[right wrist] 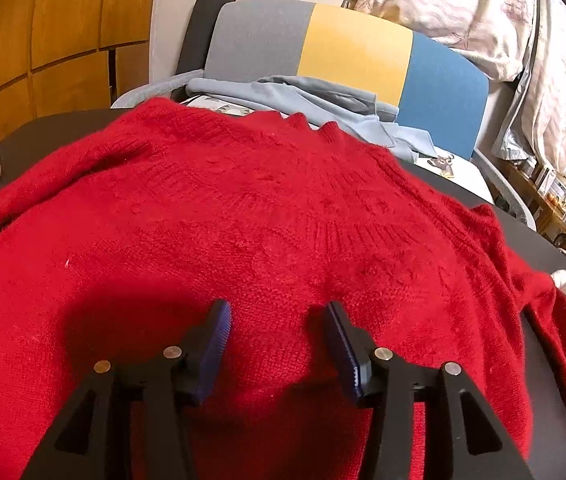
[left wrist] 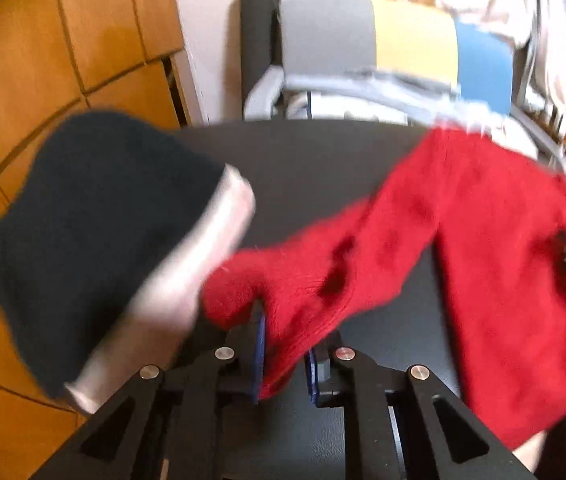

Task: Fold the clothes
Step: 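Grasp the red sleeve cuff with the left gripper and lay it out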

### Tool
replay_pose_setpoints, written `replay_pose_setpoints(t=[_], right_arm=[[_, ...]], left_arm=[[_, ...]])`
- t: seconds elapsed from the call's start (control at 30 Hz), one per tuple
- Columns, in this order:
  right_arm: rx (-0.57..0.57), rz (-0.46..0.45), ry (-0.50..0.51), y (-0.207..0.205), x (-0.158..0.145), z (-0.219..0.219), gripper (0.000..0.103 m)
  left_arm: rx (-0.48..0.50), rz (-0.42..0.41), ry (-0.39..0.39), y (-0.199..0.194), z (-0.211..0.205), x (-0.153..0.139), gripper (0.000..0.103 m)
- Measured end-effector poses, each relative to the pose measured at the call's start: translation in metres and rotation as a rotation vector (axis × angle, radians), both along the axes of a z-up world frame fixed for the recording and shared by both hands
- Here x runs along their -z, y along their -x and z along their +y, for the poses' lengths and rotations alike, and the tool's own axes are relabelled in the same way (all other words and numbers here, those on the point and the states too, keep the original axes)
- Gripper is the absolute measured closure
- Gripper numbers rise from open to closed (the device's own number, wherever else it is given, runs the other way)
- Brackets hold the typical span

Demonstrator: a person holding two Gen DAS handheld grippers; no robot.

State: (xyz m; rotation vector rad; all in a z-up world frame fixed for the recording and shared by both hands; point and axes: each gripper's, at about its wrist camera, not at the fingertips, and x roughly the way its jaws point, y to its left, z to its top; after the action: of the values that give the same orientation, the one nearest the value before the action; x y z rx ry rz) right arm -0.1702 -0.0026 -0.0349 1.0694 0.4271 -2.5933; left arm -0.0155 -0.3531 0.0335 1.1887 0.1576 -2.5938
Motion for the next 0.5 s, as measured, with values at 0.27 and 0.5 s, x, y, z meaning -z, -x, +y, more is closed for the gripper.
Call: replay_pose_setpoints(t=[0.27,0.5], right_arm=[[0.000,0.001,0.000,0.002,0.000,0.002,0.052],[0.001,-0.002,0.004,0.004,0.000,0.002,0.052]], left_arm=[[-0.161,0.058,-0.259,0.008,-0.112,-0.090,0.094],[-0.317,-0.021,-0.377,0.033,-0.178,-0.062,0.095]])
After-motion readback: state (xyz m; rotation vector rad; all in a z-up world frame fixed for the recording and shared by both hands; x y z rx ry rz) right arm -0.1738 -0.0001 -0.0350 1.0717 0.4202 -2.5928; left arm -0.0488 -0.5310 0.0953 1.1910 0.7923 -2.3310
